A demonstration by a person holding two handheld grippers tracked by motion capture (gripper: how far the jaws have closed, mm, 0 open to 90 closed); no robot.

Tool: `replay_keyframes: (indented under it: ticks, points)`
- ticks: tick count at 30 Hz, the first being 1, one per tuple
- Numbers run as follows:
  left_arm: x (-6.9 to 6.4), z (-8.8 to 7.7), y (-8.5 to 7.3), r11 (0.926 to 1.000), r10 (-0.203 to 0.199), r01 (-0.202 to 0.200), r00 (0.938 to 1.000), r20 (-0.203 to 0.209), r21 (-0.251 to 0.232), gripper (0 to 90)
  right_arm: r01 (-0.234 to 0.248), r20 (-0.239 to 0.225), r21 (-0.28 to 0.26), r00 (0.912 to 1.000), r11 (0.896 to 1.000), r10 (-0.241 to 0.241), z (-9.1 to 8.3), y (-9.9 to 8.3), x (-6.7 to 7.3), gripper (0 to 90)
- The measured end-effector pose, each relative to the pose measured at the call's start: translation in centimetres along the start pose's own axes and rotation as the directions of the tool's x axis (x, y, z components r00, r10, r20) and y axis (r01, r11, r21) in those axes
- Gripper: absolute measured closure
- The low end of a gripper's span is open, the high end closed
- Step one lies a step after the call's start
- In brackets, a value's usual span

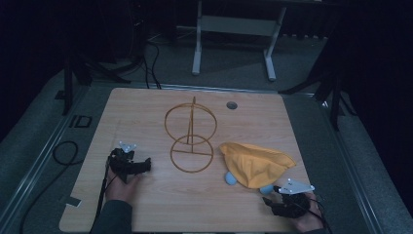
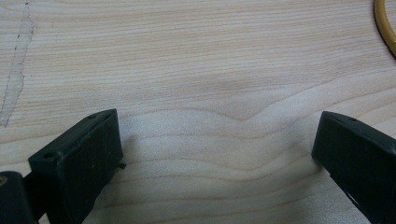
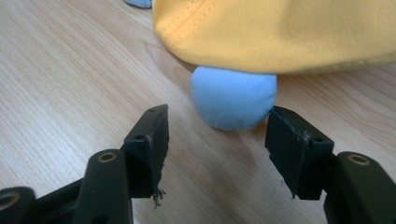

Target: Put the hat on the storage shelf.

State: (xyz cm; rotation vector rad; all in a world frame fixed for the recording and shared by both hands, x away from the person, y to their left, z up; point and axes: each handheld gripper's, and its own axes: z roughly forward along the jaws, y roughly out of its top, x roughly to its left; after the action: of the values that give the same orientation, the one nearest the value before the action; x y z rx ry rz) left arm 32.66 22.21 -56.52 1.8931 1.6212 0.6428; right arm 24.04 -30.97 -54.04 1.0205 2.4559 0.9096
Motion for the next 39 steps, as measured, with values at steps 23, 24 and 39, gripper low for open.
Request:
replay_keyframes:
  ticks: [23, 24, 39]
  points:
    - [0.0, 0.0, 0.0, 1.0000, 0.000, 0.000, 1.0000, 0.000, 0.000, 1.5, -0.028, -0.155, -0.088, 0.9879, 0.996, 0.014, 0.5, 0.7, -0.4, 75.8]
    - [0.0, 0.0, 0.0, 1.0000, -0.002, 0.002, 1.0000, 0.000, -0.002, 1.5, -0.026, -0.164, -0.098, 0.9864, 0.995, 0.010, 0.4, 0.8, -0.4, 78.7]
    - [0.0, 0.0, 0.0, 1.0000, 0.000, 0.000, 1.0000, 0.000, 0.000, 1.5, 0.042, -0.175, -0.223, 0.9811, 0.974, -0.082, -1.6, 4.7, -0.2, 82.7]
